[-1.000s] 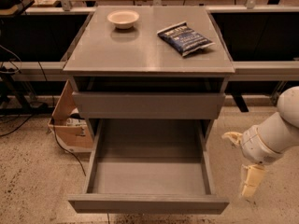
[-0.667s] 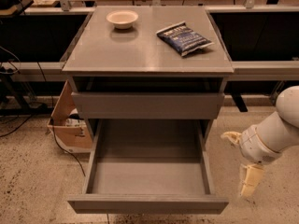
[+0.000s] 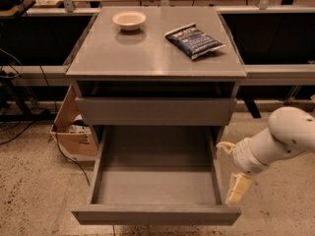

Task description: Close middle drawer

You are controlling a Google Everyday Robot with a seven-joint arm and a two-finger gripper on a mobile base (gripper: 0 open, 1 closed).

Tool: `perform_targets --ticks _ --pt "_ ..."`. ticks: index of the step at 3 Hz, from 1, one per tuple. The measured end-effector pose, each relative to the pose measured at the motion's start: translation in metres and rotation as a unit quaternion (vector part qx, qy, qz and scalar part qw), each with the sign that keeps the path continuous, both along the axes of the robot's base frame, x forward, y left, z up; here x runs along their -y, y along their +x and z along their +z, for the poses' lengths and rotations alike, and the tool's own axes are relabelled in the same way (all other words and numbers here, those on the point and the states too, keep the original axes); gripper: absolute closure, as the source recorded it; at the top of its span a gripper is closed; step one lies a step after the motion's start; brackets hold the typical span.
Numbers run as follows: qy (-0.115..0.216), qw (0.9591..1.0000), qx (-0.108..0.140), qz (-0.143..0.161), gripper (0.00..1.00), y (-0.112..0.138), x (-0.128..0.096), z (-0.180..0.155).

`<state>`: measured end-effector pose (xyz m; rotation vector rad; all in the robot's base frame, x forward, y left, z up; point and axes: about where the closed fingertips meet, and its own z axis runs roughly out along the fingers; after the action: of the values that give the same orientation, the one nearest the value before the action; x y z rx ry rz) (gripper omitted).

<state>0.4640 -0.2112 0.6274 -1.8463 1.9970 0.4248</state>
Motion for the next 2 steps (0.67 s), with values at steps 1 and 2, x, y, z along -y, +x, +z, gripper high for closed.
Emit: perform_targets --ticks 1,2 --pt "0.017 0.9998 0.009 0.007 0.0 0.02 -0.015 -0.035" --pt "0.028 0.9991 0.011 0.03 0.0 0.032 -0.023 -0.077"
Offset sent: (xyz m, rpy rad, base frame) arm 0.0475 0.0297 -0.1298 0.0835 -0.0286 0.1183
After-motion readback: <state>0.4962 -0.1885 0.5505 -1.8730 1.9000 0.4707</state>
